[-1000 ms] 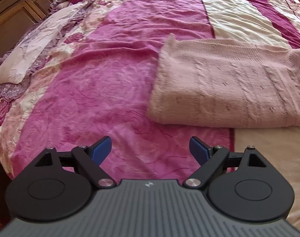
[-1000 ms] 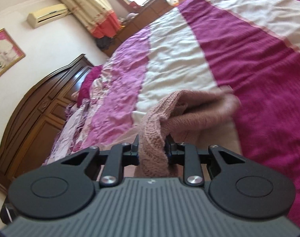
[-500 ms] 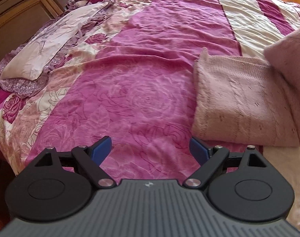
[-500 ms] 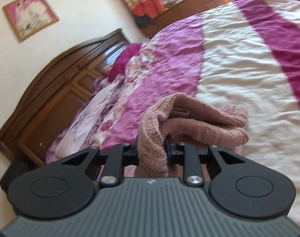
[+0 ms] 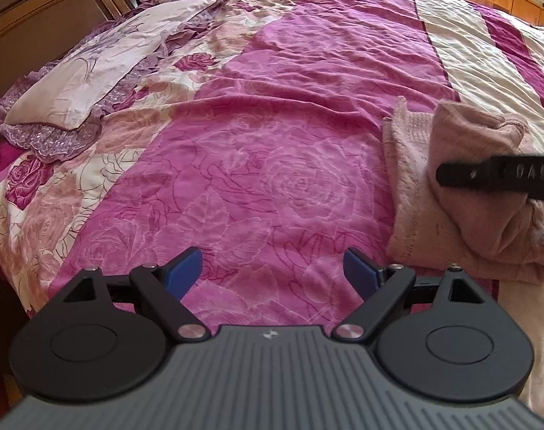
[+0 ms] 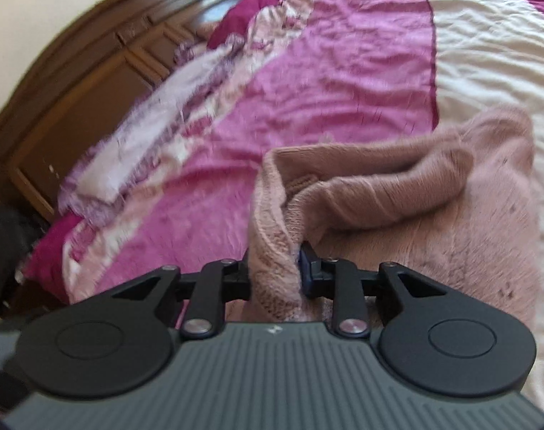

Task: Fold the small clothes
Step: 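Fold the lifted cardigan part over with the right gripper and release, then move both grippers to the cardigan's folded edge and close on it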

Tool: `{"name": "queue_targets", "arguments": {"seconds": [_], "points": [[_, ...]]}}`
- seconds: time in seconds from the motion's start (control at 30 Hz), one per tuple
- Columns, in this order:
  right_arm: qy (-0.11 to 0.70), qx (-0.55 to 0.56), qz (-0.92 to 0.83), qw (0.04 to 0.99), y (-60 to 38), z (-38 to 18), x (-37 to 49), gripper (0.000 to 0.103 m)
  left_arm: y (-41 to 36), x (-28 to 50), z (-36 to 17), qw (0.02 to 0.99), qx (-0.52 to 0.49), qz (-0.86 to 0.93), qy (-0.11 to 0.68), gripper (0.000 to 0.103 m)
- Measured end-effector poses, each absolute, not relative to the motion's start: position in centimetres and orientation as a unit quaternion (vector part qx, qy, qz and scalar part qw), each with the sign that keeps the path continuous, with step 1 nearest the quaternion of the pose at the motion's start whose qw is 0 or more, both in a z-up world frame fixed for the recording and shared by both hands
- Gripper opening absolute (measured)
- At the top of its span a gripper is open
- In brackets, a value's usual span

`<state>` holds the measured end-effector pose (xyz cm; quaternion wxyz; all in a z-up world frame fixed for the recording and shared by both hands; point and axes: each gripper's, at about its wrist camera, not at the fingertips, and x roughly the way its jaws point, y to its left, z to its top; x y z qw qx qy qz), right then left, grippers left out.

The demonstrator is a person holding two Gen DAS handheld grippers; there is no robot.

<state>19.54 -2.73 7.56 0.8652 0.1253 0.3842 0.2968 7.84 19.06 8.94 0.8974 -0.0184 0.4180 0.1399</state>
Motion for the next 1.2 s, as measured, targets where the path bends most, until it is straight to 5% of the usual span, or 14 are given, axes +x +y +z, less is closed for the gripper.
{"name": "queue_targets", "arguments": {"seconds": [0.17, 0.63, 1.07, 1.13, 1.2], "points": [[0.365, 0.145, 0.297, 0.87, -3.0, 7.7, 18.3, 0.047, 19.4, 8.1, 9.7, 0.904, -0.025, 0.127, 0.407, 0.09], [0.294, 0.188, 0.222, 0.91, -11.4, 10.2, 13.6, 0.048, 13.9, 12.3, 14.7, 0.937, -0.012, -0.004, 0.348, 0.09], [0.3, 0.184, 0.152, 0.924, -15.0, 7.1, 13.8, 0.048, 5.6, 20.6, 8.8, 0.927, 0.107, -0.062, 0.354, 0.089], [0.302, 0.183, 0.145, 0.924, -15.1, 6.7, 14.0, 0.048, 5.6, 21.5, 7.6, 0.93, 0.114, -0.057, 0.345, 0.083], [0.309, 0.184, 0.142, 0.922, -15.1, 6.0, 14.4, 0.048, 5.9, 22.2, 6.9, 0.931, 0.113, -0.053, 0.344, 0.03]]}}
